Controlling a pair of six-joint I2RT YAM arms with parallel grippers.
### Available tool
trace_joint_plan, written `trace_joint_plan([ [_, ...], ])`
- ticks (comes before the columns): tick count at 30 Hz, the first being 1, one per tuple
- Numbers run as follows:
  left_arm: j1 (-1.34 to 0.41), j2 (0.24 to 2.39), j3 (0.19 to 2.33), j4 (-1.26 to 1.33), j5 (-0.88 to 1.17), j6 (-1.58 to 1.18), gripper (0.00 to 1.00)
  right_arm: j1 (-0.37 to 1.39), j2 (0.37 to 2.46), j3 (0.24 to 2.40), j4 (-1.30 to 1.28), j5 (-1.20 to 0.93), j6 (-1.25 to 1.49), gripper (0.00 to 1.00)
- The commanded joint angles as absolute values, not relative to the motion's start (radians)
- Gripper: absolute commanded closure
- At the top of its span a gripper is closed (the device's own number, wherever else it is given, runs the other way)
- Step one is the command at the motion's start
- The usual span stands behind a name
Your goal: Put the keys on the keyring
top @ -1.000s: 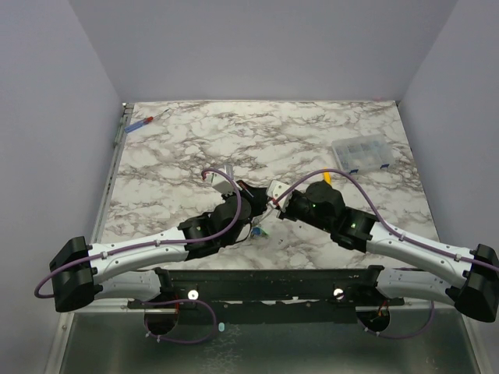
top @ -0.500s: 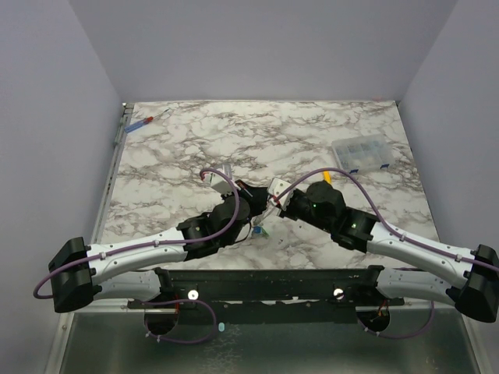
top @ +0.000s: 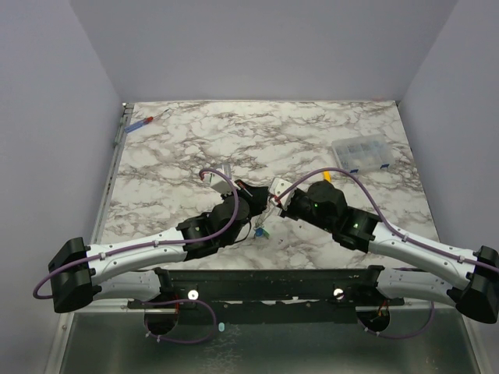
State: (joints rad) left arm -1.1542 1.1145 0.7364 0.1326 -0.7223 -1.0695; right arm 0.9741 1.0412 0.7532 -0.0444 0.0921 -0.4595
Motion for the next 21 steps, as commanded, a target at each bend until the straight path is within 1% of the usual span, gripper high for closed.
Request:
trace_joint_plan([
  [1, -1.160, 1.116, 0.721, 0.129, -0.706, -1.068, 1.00, 0.977, 1.009, 0.810, -0.028, 0.101, -0.451, 0.99],
  [21, -1.160, 1.104, 0.701, 0.122, -0.719, -1.065, 1.00, 0.977, 0.999, 0.822, -0.047, 0.107, -0.455, 0.99],
])
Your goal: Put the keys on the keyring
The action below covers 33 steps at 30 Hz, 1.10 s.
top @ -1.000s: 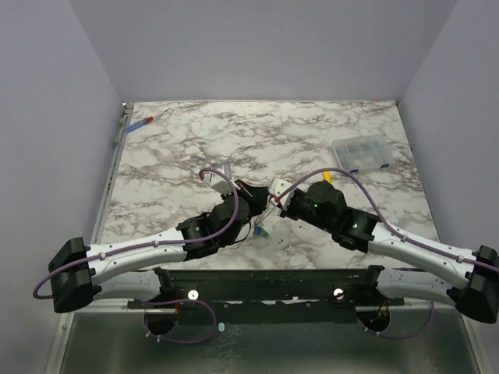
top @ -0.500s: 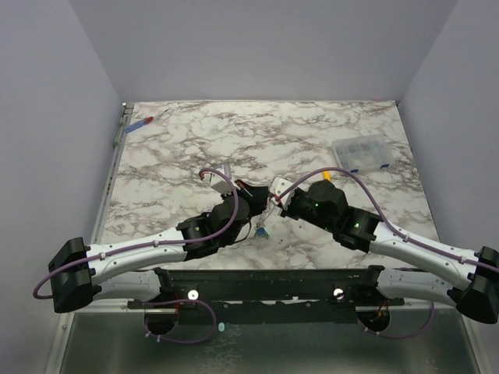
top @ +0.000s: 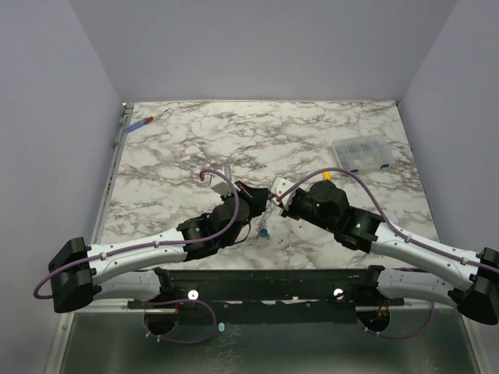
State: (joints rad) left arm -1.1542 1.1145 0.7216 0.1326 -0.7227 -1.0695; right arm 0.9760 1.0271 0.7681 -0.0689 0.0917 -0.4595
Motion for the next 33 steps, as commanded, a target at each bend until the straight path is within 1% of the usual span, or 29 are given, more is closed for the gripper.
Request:
trace_joint_plan([
  [1, -1.161, 1.104, 0.702, 0.121, -0.721, -1.065, 1.00, 0.977, 0.997, 0.821, -0.047, 0.107, -0.454, 1.00],
  [19, -1.160, 1.100, 0.696, 0.124, -0.718, -1.065, 1.00, 0.977, 0.971, 0.817, -0.035, 0.095, -0.450, 0.99],
  [26, -1.160, 1.066, 0.680, 0.131, -0.718, -1.055, 0.99, 0.977, 0.968, 0.816, -0.035, 0.089, -0.448, 0.99],
  [29, -1.160, 1.049, 0.676, 0.131, -0.715, -1.032, 0.94, 0.977, 0.965, 0.813, -0.037, 0.090, -0.447, 0.99],
  [33, -1.160, 1.017, 0.660, 0.131, -0.710, -1.017, 0.81, 0.977, 0.961, 0.813, -0.043, 0.082, -0.443, 0.99],
])
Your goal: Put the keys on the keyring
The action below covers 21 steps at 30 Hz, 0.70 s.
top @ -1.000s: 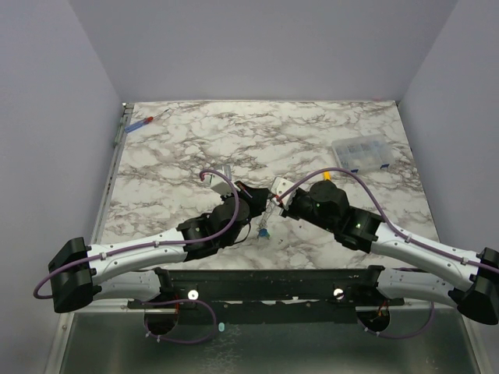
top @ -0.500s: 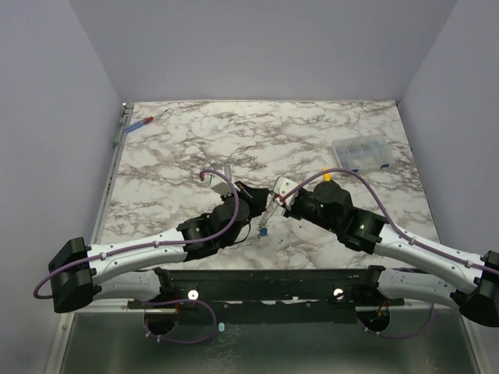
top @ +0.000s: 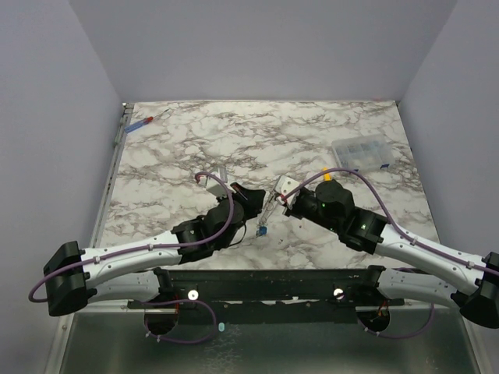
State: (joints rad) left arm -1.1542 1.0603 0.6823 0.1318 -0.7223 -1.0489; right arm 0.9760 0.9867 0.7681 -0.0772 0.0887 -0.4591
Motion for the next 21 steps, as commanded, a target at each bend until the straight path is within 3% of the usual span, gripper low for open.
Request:
trace_joint_plan([
  [1, -1.160, 1.007, 0.653, 0.130, -0.710, -1.013, 0.77, 0.977, 0.959, 0.812, -0.044, 0.081, -0.442, 0.99],
  [9, -1.160, 0.862, 0.619, 0.131, -0.726, -0.838, 0.55, 0.978, 0.934, 0.805, -0.056, 0.060, -0.433, 0.99],
  [16, -1.159, 0.691, 0.583, 0.172, -0.716, -0.542, 0.53, 0.977, 0.907, 0.802, -0.077, 0.036, -0.423, 0.99],
  [21, -1.160, 0.646, 0.571, 0.169, -0.641, -0.380, 0.41, 0.977, 0.890, 0.805, -0.111, 0.006, -0.412, 0.99],
])
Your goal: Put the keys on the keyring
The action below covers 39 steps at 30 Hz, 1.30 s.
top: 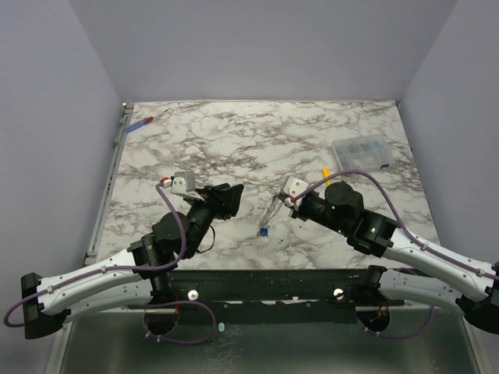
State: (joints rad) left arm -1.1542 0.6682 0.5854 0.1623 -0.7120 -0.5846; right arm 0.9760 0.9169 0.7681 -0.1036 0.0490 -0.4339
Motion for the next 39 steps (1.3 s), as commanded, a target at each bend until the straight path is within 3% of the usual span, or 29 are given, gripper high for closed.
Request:
trace_joint_plan([
  [1, -1.159, 0.651, 0.576, 0.152, -0.633, -0.372, 0.36, 0.977, 0.884, 0.804, -0.117, -0.018, -0.411, 0.99],
  [7, -1.159, 0.695, 0.594, 0.117, -0.506, -0.342, 0.09, 0.977, 0.835, 0.799, -0.186, -0.130, -0.404, 0.99],
  [11, -1.160, 0.713, 0.597, 0.150, -0.387, -0.298, 0.01, 0.977, 0.809, 0.807, -0.234, -0.163, -0.384, 0.99],
  [18, -1.160, 0.714, 0.644, 0.180, -0.198, -0.220, 0.04, 0.977, 0.774, 0.815, -0.282, -0.176, -0.341, 0.99],
  [25, -1.160, 0.755, 0.727, 0.187, -0.051, -0.160, 0.18, 0.977, 0.737, 0.846, -0.323, -0.199, -0.285, 0.99],
  [32, -1.159, 0.814, 0.831, 0.175, -0.025, -0.083, 0.32, 0.977, 0.779, 0.948, -0.444, -0.065, -0.154, 1.00],
  [39, -1.160, 0.837, 0.864, 0.173, -0.051, 0.016, 0.30, 0.976, 0.774, 0.977, -0.451, -0.072, -0.094, 0.99],
])
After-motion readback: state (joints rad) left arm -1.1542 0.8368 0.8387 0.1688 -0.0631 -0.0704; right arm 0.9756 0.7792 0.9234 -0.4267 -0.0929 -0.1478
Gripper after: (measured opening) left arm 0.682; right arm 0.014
